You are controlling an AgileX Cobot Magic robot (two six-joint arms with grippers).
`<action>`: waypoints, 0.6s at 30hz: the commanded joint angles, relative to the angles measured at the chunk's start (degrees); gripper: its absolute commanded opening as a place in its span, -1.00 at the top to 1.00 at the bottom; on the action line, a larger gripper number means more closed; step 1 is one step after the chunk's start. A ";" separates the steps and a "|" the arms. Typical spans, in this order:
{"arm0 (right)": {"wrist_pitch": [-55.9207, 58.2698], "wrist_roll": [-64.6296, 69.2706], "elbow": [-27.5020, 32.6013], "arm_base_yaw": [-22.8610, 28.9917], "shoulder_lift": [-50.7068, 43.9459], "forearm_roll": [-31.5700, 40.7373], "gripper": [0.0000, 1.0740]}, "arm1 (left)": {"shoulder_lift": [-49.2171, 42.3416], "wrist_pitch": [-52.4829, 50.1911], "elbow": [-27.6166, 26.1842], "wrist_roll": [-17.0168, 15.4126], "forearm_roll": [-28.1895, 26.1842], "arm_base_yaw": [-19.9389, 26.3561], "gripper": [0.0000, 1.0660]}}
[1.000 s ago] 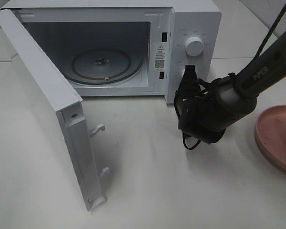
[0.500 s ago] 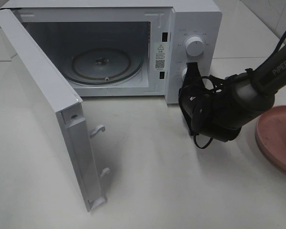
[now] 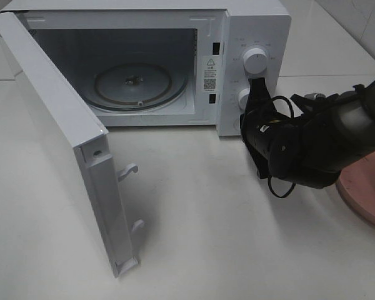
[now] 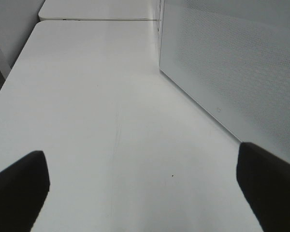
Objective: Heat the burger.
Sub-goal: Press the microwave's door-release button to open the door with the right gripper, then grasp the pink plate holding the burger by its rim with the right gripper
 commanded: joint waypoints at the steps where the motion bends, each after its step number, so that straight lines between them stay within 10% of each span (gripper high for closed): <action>1: 3.21 -0.63 1.72 -0.34 -2.29 -1.09 0.97 | -1.20 -0.34 0.11 -0.06 0.06 -0.23 -0.98; 18: 26.01 -20.74 6.30 -0.52 -16.21 -10.43 0.92 | -1.20 -0.34 0.11 -0.06 0.06 -0.23 -0.98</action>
